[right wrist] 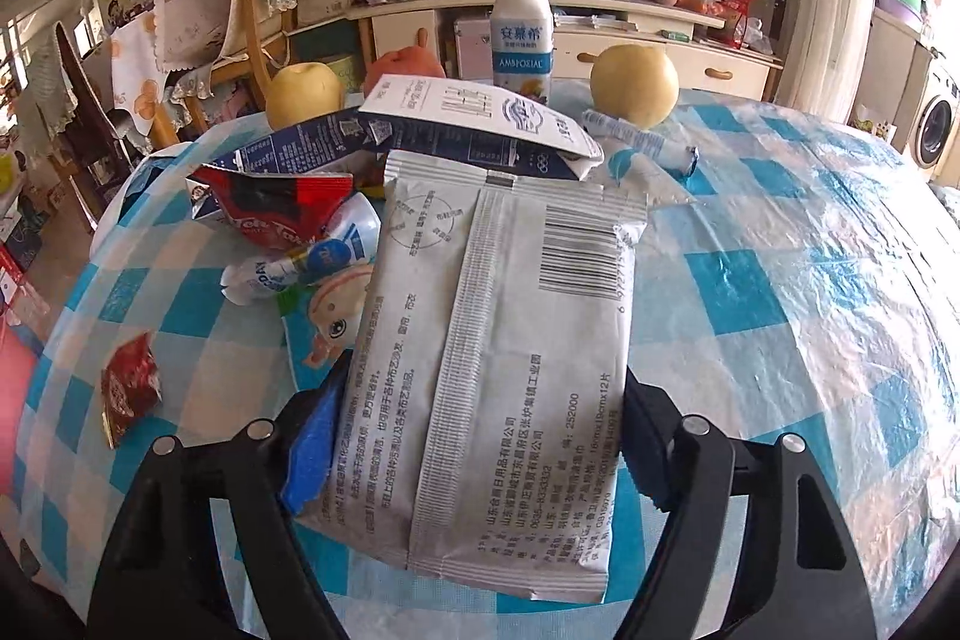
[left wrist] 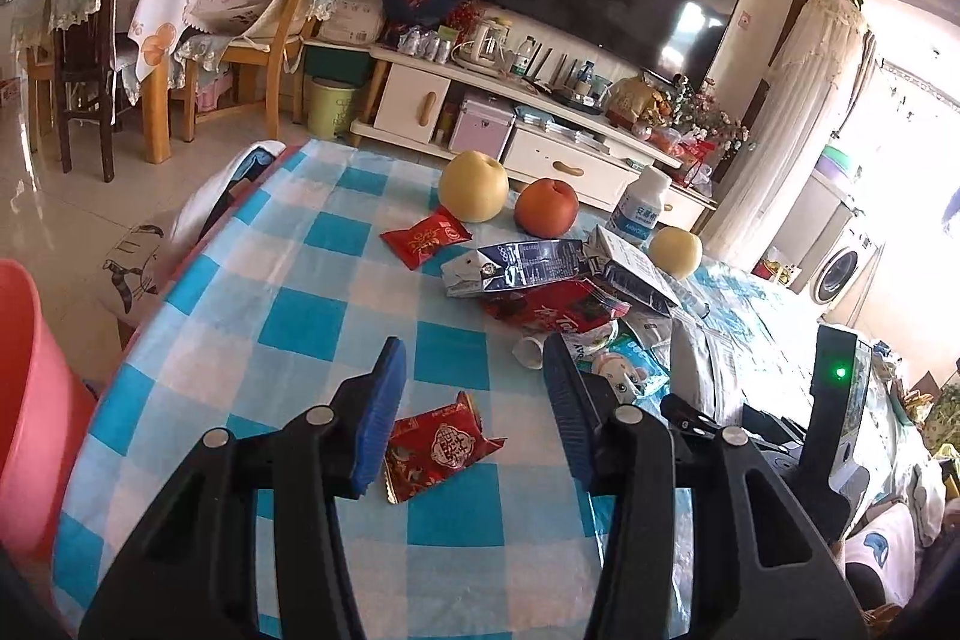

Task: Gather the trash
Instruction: 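Lift the red packet with the left tool while the right tool lifts the white packet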

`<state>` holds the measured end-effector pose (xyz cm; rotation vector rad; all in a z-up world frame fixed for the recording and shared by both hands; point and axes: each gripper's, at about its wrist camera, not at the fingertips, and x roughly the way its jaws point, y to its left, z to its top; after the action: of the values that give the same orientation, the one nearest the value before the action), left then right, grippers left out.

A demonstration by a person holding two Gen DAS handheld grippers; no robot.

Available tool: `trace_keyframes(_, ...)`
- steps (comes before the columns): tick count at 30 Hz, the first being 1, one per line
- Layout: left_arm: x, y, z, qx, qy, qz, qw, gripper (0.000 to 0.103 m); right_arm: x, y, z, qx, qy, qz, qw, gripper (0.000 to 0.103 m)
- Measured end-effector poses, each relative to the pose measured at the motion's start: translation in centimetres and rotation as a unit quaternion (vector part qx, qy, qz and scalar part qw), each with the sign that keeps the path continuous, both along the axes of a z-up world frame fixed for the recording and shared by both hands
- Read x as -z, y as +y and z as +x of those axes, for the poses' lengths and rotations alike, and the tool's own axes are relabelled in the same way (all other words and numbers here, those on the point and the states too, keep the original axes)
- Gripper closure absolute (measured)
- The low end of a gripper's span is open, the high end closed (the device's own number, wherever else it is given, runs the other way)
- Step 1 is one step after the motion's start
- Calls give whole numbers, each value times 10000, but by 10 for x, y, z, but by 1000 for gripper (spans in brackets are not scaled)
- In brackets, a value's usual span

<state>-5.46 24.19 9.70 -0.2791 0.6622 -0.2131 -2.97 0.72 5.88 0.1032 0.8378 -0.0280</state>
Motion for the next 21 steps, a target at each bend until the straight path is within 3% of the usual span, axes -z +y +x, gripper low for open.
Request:
trace_keyframes(2, 3, 6, 2, -85, 106, -41, 9999, 54, -4, 0, -2, -17, 15, 96, 10000, 25)
trace_keyframes(4, 10, 14, 6, -138, 309, -170, 9993, 47, -8, 2, -6, -69, -9, 124, 9999, 25)
trace_keyframes(5, 15, 19, 9, -122, 467, -316, 9983, 35, -10, 3, -7, -118, -29, 159, 9998, 25)
trace_keyframes(6, 22, 24, 13, -106, 668, -500, 9965, 30, -12, 4, -8, -162, -52, 186, 9997, 25)
trace_keyframes(11, 47, 35, 20, -365, 1222, -732, 9891, 23, -18, 14, -13, -446, -199, 256, 9985, 25)
trace_keyframes(18, 66, -10, 22, 151, 1338, 154, 9908, 21, -13, 31, -14, -919, -159, 407, 9948, 25)
trace_keyframes(21, 75, -16, 28, -18, 1392, 714, 9877, 21, -13, 33, -12, -1062, -165, 490, 9930, 25)
